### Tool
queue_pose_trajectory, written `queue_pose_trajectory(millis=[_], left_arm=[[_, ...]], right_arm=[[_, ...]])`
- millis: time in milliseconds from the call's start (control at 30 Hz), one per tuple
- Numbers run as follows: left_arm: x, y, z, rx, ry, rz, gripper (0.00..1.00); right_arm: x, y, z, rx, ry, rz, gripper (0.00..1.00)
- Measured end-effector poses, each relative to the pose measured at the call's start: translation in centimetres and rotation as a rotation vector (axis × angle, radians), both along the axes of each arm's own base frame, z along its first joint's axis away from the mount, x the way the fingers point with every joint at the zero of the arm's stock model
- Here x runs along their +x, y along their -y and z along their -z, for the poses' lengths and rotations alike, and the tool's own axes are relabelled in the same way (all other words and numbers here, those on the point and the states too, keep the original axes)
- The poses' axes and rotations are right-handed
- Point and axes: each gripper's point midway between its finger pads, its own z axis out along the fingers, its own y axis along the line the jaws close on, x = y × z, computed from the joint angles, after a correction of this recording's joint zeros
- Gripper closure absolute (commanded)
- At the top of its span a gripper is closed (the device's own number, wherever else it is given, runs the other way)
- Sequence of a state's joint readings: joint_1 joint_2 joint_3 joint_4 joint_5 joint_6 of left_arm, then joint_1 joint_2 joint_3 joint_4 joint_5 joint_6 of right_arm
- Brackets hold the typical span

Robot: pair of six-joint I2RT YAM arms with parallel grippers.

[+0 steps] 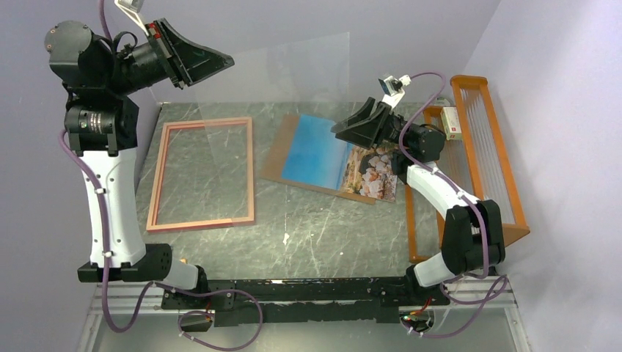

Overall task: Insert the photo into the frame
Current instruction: Pick up the photo frame item at the center of the board.

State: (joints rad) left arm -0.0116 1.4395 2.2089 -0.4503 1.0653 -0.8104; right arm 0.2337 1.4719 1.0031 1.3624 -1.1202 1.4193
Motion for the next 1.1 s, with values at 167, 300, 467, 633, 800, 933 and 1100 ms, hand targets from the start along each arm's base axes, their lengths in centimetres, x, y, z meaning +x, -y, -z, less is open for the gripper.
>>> queue_pose_trajectory(millis=[167, 300, 467, 633, 800, 933, 1100], left_arm=[[1.1, -0.7, 0.3, -0.008, -0.022, -0.009, 0.97], [1.6, -1.0, 0.5, -0.014, -0.037, -0.02, 0.97], [2.1, -1.3, 0.9, -0.017, -0.051, -0.037, 0.93], [3.5, -2.1, 1.9, 0.003, -0.057, -0.117, 0.48], [6.5, -4.2, 6.0, 0.085, -0.136, -0.307, 0.14], [8.9, -6.7, 11.1, 0.203, -0.244, -0.473, 0.06], [11.2, -10.7, 18.6, 0.381, -0.411, -0.679, 0.06]], right_arm=[[-0.7, 0.6, -0.4, 0.006, -0.02, -0.033, 0.69], [-1.3, 0.6, -0.9, -0.003, -0.017, -0.061, 0.84], [-1.6, 0.6, -1.2, -0.018, -0.003, -0.068, 1.0], [-1.2, 0.6, -1.4, -0.062, 0.009, -0.005, 1.0], [-0.3, 0.9, -2.4, -0.133, 0.041, 0.139, 1.0], [0.8, 1.4, -2.1, -0.188, 0.026, 0.245, 1.0], [3.4, 2.6, 1.0, -0.28, -0.095, 0.385, 1.0]])
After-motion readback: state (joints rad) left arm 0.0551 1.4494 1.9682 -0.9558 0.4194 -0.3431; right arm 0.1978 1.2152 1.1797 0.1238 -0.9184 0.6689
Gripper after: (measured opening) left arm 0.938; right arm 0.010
